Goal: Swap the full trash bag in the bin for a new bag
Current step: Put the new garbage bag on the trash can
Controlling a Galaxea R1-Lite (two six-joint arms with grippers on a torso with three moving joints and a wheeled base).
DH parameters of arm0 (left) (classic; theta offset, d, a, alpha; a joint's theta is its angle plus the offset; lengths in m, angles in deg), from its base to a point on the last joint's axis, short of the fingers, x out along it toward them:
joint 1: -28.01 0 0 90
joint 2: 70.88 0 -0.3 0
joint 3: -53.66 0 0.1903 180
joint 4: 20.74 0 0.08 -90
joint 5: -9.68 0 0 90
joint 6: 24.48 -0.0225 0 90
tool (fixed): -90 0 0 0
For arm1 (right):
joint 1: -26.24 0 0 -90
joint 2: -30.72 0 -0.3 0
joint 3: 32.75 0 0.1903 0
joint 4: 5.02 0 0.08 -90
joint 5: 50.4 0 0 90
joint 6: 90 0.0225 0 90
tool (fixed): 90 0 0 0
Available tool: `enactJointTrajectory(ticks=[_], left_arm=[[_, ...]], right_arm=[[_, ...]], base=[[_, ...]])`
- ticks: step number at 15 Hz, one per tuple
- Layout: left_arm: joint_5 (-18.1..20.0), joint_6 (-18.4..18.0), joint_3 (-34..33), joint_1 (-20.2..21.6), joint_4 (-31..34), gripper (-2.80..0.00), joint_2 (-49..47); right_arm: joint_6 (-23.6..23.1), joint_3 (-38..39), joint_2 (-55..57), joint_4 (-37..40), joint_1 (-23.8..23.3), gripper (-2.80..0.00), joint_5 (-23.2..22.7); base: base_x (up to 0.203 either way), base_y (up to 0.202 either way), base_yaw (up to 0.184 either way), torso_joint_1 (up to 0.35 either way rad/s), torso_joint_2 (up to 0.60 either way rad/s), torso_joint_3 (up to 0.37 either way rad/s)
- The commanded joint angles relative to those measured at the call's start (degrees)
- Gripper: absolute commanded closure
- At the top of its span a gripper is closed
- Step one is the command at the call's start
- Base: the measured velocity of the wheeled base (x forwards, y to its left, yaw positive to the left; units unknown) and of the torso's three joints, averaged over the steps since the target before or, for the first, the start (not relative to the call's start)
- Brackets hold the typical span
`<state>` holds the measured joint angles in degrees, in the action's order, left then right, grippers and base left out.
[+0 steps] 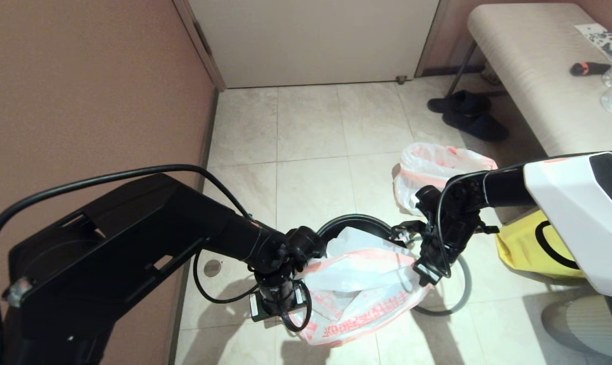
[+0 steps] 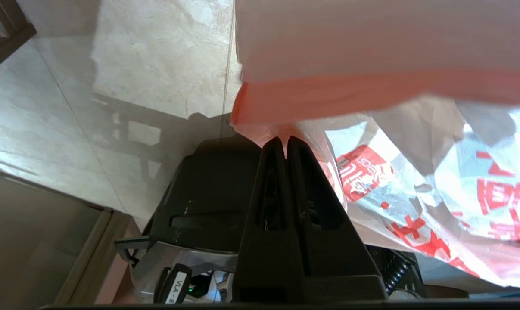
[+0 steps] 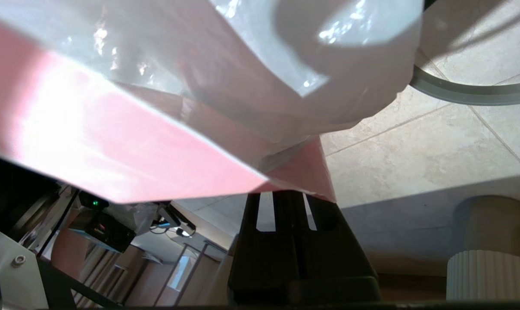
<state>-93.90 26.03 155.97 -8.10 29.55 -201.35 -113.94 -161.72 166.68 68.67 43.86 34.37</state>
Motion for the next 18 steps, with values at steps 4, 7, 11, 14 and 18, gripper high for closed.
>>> enactJointTrajectory(ticks=[4, 7, 11, 14, 18], left_arm=[[-0.13, 0.23, 1.47, 0.25, -2.49, 0.0, -1.84], [-0.13, 0.2, 2.59, 0.6, -2.49, 0.0, -3.46], [-0.04, 0.2, 2.89, 1.3, -2.84, 0.0, -4.88], [-0.04, 0.0, 6.77, 3.28, -2.66, 0.0, -7.11], [0.05, -1.46, 12.14, 6.35, -2.59, 0.0, -7.38]], right_arm=[[1.04, -0.38, 2.53, -1.78, -0.23, 0.0, -3.03], [1.18, -0.74, 4.91, -4.78, -0.54, 0.0, -4.84], [1.15, -2.51, 7.79, -4.96, -1.97, 0.0, -6.28], [2.03, -4.27, 9.19, -5.65, -2.09, 0.0, -6.66], [2.67, -4.8, 8.24, -6.11, -3.4, 0.0, -7.25]], base=[[0.0, 0.0, 0.0, 0.0, 0.0, 0.0], [0.0, 0.0, 0.0, 0.0, 0.0, 0.0], [0.0, 0.0, 0.0, 0.0, 0.0, 0.0], [0.0, 0.0, 0.0, 0.0, 0.0, 0.0], [0.0, 0.0, 0.0, 0.0, 0.0, 0.0]])
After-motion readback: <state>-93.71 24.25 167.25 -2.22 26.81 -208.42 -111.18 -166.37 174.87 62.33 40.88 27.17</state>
